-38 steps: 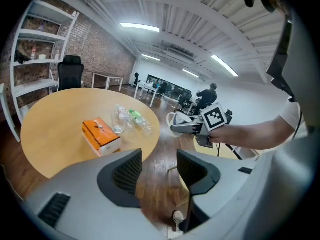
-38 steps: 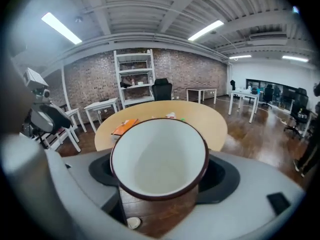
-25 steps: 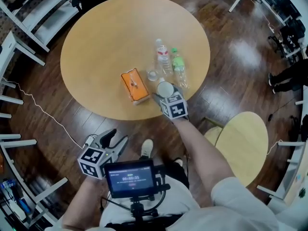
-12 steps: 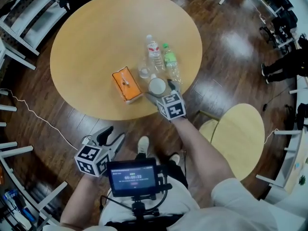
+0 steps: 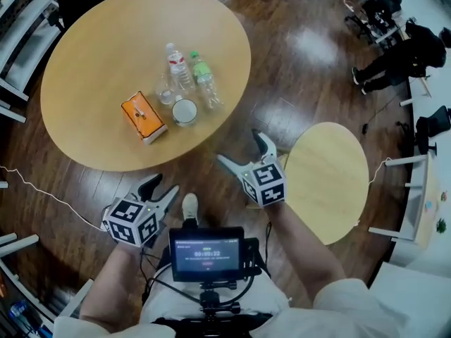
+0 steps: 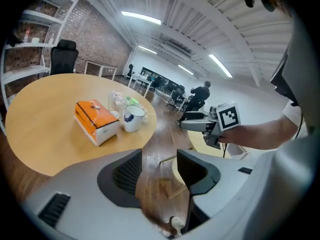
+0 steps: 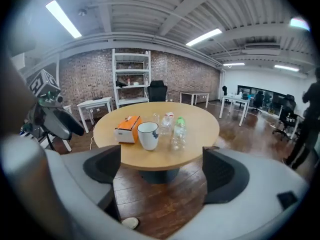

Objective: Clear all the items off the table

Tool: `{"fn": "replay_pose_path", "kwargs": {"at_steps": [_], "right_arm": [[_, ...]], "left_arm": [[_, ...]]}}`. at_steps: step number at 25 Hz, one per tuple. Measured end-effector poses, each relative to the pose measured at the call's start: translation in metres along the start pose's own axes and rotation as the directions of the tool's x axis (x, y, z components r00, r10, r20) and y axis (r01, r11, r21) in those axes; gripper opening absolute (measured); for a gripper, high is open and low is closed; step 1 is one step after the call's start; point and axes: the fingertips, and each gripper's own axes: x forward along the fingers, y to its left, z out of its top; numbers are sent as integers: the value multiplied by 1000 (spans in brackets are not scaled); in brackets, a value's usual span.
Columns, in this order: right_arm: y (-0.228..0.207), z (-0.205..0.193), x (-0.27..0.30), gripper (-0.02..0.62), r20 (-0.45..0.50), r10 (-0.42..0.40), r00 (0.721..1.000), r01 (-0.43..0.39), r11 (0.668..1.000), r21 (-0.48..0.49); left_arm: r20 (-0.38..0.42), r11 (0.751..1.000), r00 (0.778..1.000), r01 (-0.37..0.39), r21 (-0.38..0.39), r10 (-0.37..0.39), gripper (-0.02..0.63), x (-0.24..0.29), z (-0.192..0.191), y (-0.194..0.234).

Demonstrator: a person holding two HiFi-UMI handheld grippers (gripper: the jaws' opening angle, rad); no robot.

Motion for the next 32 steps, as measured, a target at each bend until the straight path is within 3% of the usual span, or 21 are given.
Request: {"fn": "replay_pose_path", "kwargs": {"at_steps": [5,10,14,20,27,32], "right_arm": [[-13,-38,-100,520,29,-47,998,45,996,75],[-54,-85,-211,520,83,-172,982,160,978,134],[-46,-157,-299,518,42,-213,976,209,974,89],[-55,-222,-413,519,65,-298,952,280,939,201],[-70,-291,-491,518,44,-388,920,357,881,310],[-57,-321,-529,518,12,-428,904,394,842,369]], "left_arm": [[-22,997,999,44,57,-43,225,13,-13,-70],[-5,984,995,104,144,-105,225,42,-22,-153],[4,986,997,77,150,-79,225,26,-63,-206],[15,978,997,74,196,-78,225,12,-105,-285],[-35,958,993,114,264,-109,225,-1,-124,-353],[-62,939,985,172,297,-161,225,-7,-131,-393]]}}
